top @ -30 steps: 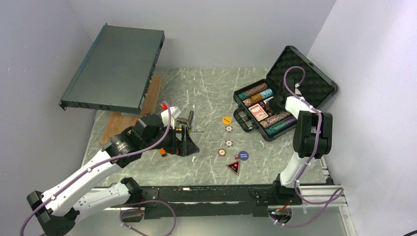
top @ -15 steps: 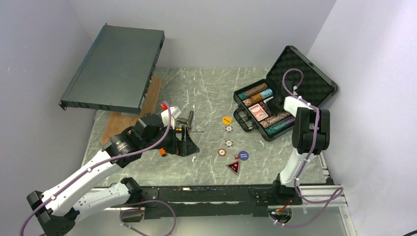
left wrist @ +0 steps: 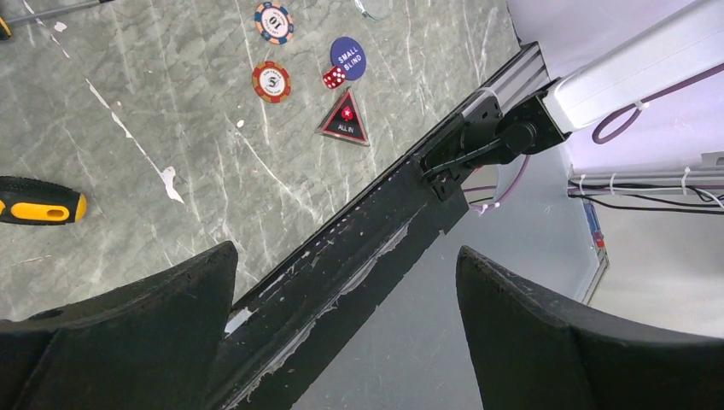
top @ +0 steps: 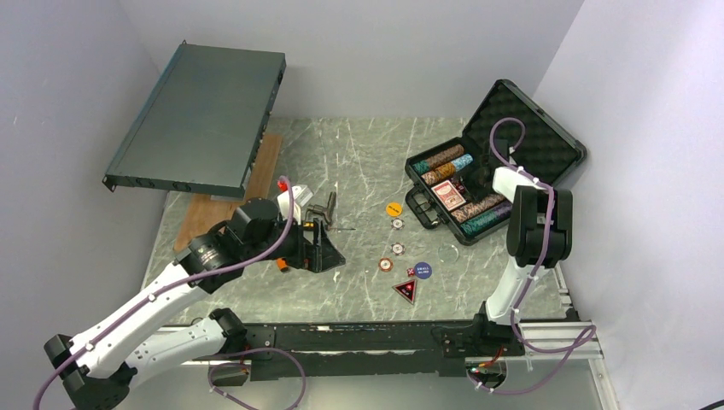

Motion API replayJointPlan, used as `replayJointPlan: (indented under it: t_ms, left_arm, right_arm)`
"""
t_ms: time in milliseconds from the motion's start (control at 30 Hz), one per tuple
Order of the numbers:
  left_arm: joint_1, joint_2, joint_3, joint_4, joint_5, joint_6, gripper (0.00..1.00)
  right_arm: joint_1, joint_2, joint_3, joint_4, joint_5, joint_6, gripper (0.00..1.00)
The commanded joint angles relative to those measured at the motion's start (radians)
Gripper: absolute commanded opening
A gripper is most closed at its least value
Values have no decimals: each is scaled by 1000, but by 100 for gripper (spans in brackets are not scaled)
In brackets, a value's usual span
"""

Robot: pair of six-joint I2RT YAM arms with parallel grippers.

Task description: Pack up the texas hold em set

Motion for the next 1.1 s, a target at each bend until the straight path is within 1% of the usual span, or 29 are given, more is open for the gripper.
replayJointPlan:
  t_ms: [0, 67, 167, 300, 367, 433, 500, 567, 633, 733, 833, 1000, 1067]
  left_arm:
    - [-1, -27, 42, 8, 11, 4, 99]
    - [-2, -41, 41, 8, 12, 1, 99]
    - [-2, -69, 30, 3, 13, -7, 99]
    - [-2, -114, 6, -4, 11, -16, 100]
    - [-2, -140, -17, -4, 13, -25, 99]
    - [-1, -162, -38, -7, 10, -34, 99]
    - [-1, -182, -52, -8, 10, -44, 99]
    - [-1, -199, -63, -3, 12, -55, 99]
    - [-1, -216, -76, 3, 8, -65, 99]
    - [-1, -231, -89, 8, 5, -76, 99]
    - [-2, -234, -92, 7, 10, -82, 100]
    - [-2, -234, -90, -1, 20, -80, 99]
    - [-1, -235, -87, -7, 16, -78, 99]
  right_arm:
    - [-3, -82, 49, -19, -14, -34, 60]
    - [-4, -135, 38, -40, -20, -46, 62]
    - [9, -275, -17, -76, -15, -88, 67]
    - [57, -483, -117, -138, 5, -184, 76]
    - [110, -577, -176, -154, -33, -272, 80]
    - [214, -649, -227, -188, -47, -352, 85]
    - [312, -675, -255, -267, -44, -399, 86]
    - [378, -673, -275, -359, -50, -403, 86]
    - [452, -687, -323, -411, -62, -379, 86]
    - [562, -732, -379, -416, -53, -328, 85]
    - [649, -725, -400, -427, -31, -307, 83]
    - [745, -616, -402, -435, 4, -298, 66]
    - [773, -582, -402, -418, 18, -285, 56]
